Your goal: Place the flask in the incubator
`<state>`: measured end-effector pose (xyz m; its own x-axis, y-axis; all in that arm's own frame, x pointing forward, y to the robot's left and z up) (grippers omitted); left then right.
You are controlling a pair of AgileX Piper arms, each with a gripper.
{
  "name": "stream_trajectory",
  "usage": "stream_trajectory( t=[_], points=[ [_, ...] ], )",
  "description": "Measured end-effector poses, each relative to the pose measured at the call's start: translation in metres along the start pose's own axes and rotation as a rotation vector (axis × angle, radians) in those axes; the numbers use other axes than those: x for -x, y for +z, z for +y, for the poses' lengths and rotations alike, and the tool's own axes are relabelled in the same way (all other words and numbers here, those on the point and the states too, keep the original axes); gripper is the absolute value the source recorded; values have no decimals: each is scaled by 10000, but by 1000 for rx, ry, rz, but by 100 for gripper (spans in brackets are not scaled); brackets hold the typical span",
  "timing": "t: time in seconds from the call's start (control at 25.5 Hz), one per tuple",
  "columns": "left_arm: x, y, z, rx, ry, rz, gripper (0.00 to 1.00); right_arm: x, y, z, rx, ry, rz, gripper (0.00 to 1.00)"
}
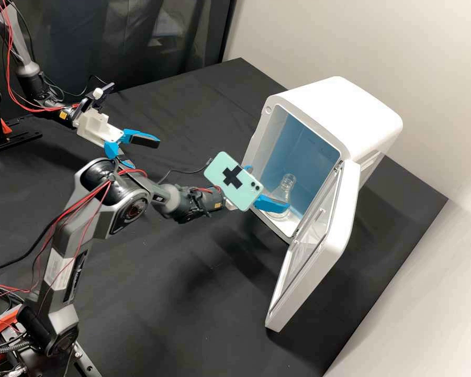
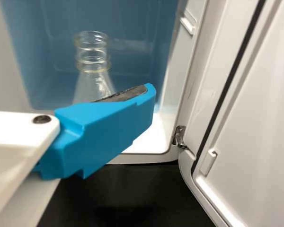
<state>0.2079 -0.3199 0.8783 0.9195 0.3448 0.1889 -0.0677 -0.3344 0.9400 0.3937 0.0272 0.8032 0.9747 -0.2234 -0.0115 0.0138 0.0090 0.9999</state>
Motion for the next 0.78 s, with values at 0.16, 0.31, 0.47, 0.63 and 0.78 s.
stream_trajectory(
  t=[0.16,0.31,0.47,0.63,0.78],
  points=[
    [20,28,65,-9,28,-9,100,394,74,-8,-22,-6,56,100],
    [77,86,207,20,82,-38,100,729,123,-39,-22,13,90,100],
    [91,77,239,17,98,-41,100,980,117,-63,-19,35,131,100],
    [94,66,243,17,100,-36,100,1210,149,-53,-43,113,161,100],
    [94,66,243,17,100,-36,100,1375,216,-28,-135,126,218,100]
  ],
)
